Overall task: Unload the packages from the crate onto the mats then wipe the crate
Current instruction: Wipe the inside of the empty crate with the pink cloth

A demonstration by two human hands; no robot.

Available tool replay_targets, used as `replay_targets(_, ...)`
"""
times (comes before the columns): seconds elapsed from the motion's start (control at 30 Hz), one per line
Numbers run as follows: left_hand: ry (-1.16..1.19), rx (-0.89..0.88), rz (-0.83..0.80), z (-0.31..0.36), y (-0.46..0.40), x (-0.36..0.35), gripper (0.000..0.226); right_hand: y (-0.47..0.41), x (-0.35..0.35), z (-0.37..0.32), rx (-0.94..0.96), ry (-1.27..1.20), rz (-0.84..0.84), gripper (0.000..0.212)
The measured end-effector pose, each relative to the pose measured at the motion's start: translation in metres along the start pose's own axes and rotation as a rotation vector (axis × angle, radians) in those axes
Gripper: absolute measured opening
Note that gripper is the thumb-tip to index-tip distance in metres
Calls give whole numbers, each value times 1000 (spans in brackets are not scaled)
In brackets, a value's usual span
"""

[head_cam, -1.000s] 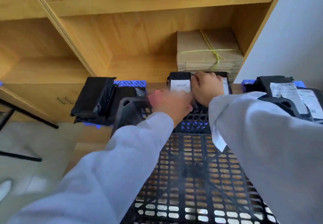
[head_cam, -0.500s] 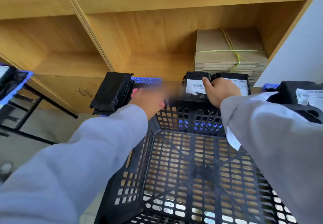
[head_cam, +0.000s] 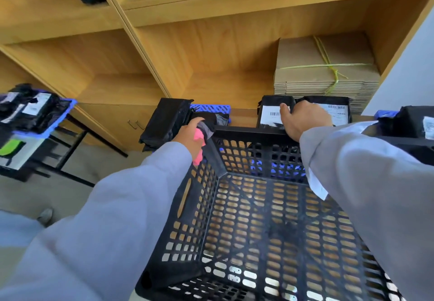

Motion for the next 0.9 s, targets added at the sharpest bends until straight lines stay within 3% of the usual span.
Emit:
replay_targets(0.2,443,166,-21,-40,33,-6,64,0,-1,-2,13,20,30,56)
replay_targets(0.3,485,183,17,-55,48,-8,61,-2,-4,-2,12,35,43,55)
replay_targets(0.4,368,140,143,-45,49,2,62,-3,-5,-2,14,35,42,55)
replay_targets(0.5,213,-49,238,-9,45,15,64,-2,-5,-3,20,35,41,55)
replay_targets(0.63,-52,-216,110,21,20,7,71,-2,-4,-4,24,36,44,56)
replay_targets(0.73,-280,-164,48,25,0,1,70,-1,-4,-3,22,33,48,57)
replay_targets(0.9,-529,-42,80,34,-14,2,56,-2,-4,-2,14,47,50,59)
Point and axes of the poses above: each hand's wrist, its own y-axis away from the middle knuckle, its own x-axis out of the back of the hand, z = x × y, the point moved 10 cm from there along -y, towards the middle knuckle, and after that the axes turned 2 degrees about x, right-handed, at the moved point
